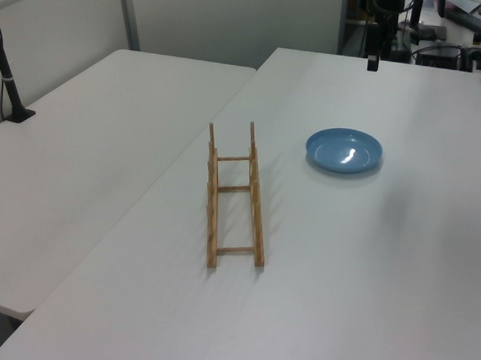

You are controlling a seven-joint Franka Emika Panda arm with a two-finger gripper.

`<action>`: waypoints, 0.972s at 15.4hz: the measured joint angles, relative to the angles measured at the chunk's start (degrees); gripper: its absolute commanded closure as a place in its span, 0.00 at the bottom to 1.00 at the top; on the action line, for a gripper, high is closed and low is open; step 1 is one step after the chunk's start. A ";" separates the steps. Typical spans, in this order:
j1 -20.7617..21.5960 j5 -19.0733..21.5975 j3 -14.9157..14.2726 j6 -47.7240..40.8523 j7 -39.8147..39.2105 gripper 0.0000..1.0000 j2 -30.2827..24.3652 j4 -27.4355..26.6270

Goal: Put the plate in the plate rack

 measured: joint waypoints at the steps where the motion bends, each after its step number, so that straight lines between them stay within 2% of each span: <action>1: 0.00 0.00 0.00 0.00 0.00 0.00 0.00 0.00; 11: 0.00 0.00 0.00 0.00 0.05 0.00 0.17 0.05; 13: -0.03 0.00 -0.09 0.00 0.05 0.06 0.21 0.06; 15: -0.24 0.00 -0.29 0.02 0.05 0.07 0.47 0.17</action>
